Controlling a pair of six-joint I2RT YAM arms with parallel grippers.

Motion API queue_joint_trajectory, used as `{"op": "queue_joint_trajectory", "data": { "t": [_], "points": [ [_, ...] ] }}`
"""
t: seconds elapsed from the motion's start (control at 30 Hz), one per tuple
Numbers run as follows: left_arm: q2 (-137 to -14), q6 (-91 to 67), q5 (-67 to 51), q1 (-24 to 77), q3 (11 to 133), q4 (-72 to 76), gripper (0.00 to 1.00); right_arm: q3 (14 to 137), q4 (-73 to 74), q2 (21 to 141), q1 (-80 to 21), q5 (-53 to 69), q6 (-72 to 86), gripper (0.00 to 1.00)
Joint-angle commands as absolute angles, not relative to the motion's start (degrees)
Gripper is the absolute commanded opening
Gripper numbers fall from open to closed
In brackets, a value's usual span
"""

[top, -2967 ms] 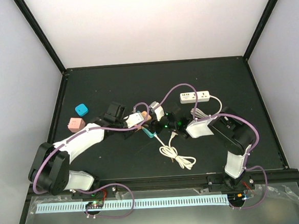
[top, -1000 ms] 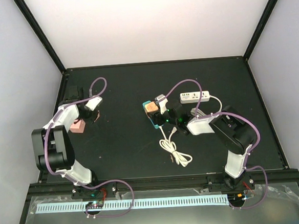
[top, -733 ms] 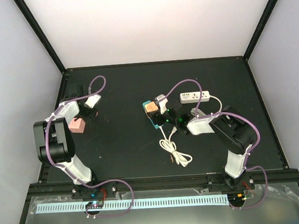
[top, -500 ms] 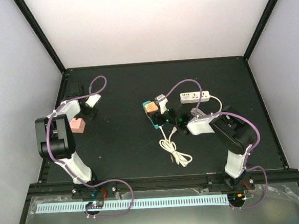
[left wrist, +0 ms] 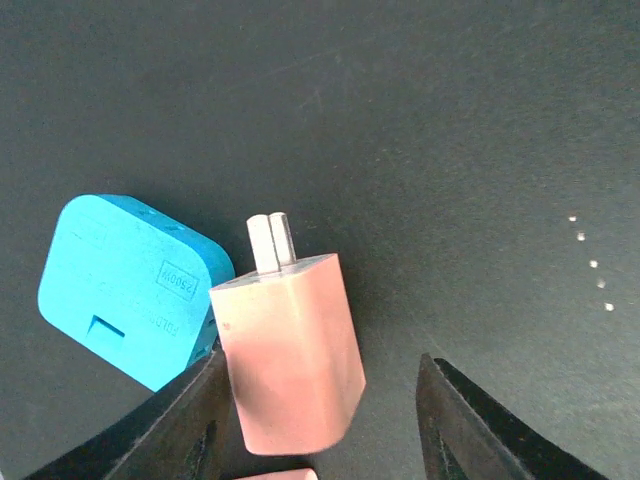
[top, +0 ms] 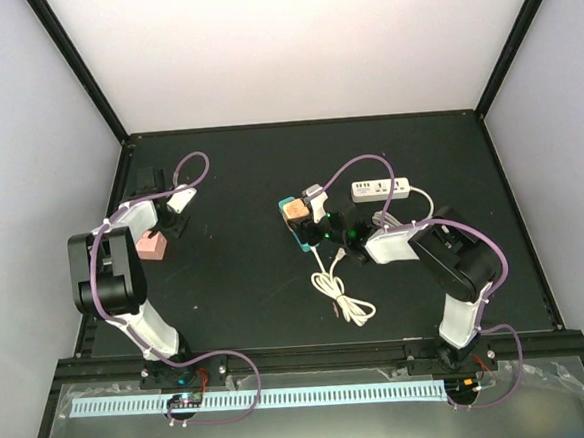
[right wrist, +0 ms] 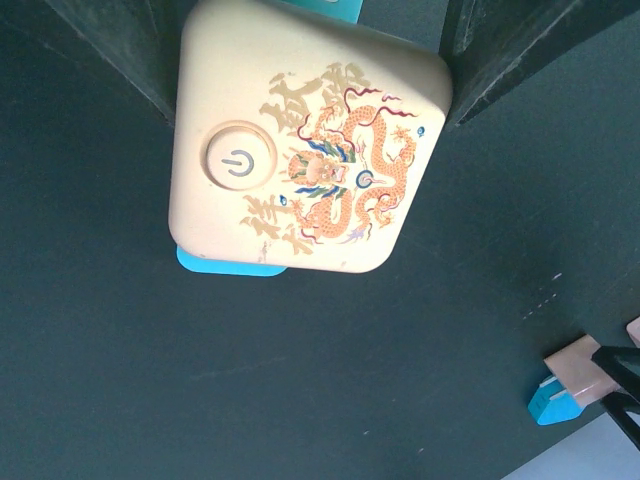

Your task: Pull the plug off the socket

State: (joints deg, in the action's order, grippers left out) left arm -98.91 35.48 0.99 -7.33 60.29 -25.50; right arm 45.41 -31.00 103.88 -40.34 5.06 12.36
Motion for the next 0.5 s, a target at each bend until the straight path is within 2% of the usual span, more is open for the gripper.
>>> {"op": "queue_joint_trajectory", "data": {
  "t": [0.0, 0.2, 0.23, 0.33, 0.47],
  "points": [
    [-94.6, 36.2, -1.6, -6.4, 59.4, -26.6, 0.55, 44.2, -22.1, 107.0, -39.6, 3.5, 11.2, 0.04],
    [-90.7, 37.1, -5.5, -5.9, 57.7, -28.6, 0.70, 44.3, -22.1, 107.0, -39.6, 4.2, 11.0, 0.04],
    [-89.8, 36.9, -6.4, -5.9, 57.7, -29.2, 0.75, 44.2, -22.2, 107.0, -39.6, 4.5, 10.8, 0.04],
    [-86.7, 36.7, -11.1, -5.8, 58.3, -32.4, 0.98, 44.0, -22.6, 107.0, -39.6, 5.1, 10.5, 0.03],
    [-82.5, 35.6, -17.3, -5.8, 59.1, -35.4, 0.99, 44.0, -23.2, 107.0, -39.6, 7.2, 9.5, 0.04]
  ]
}}
